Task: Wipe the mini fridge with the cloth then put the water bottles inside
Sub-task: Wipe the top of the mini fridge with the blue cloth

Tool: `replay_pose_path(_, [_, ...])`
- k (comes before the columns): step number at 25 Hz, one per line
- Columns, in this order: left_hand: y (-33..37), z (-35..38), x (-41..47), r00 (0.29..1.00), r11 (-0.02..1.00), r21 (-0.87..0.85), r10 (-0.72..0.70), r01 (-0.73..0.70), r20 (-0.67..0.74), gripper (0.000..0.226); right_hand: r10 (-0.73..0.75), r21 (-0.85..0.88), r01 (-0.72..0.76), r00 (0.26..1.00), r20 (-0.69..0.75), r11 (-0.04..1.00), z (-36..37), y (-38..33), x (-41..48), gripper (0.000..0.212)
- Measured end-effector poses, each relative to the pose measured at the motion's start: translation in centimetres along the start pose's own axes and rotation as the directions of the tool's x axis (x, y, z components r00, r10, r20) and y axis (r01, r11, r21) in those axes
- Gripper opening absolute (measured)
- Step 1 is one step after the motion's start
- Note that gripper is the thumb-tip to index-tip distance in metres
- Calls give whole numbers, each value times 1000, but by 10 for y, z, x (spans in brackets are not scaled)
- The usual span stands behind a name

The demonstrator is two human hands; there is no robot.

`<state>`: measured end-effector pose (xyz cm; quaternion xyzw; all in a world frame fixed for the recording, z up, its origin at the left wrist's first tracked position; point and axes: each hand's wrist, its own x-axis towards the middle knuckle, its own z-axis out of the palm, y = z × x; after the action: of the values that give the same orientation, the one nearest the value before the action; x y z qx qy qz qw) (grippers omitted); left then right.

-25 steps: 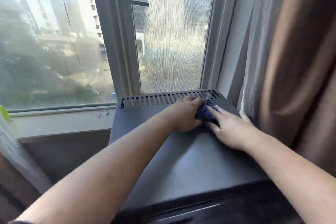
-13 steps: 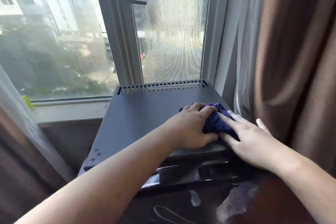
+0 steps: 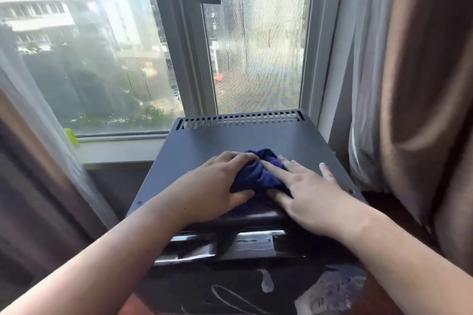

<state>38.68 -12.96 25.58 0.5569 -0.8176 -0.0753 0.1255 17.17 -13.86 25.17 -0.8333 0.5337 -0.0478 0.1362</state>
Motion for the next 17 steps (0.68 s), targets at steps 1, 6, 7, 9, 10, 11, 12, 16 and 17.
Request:
replay_pose_path(1, [-11,-3,7,1000,1000,-2,-11,11,8,72,-6,-8,6,1000,8,1000,0,-4,13,62])
replay_pose_path(6, [-64,-17,54,996,996,-15,-82,83,35,72,0,-55,4,998,70,998,-7,-14,101,64])
replay_pose_path(7, [-75,-18,66,996,996,-24,-88,89,34,71,5,-60,-1,997,71,998,-8,-15,118,64])
replay_pose_path(9, [-97,-21,93,995,995,-34,-98,99,31,70,30,-59,-27,998,58,998,-8,-16,154,63])
replay_pose_path(10, [-107,-23,107,994,994,-34,-105,106,31,69,47,-60,-44,998,47,997,-8,-17,171,62])
replay_pose_path(11, [-117,-24,120,993,993,-32,-111,112,35,69,66,-65,-63,997,33,996,-9,-17,187,62])
replay_pose_path(12, [-126,-25,134,993,993,-31,-114,116,41,68,85,-72,-83,996,20,994,-9,-18,202,61])
replay_pose_path(16, [-166,-26,175,992,992,-48,-114,116,46,64,157,-77,-158,987,-21,984,-10,-27,249,58])
replay_pose_path(17, [-173,-26,181,993,993,-50,-107,109,39,64,169,-78,-171,985,-29,982,-10,-29,257,57])
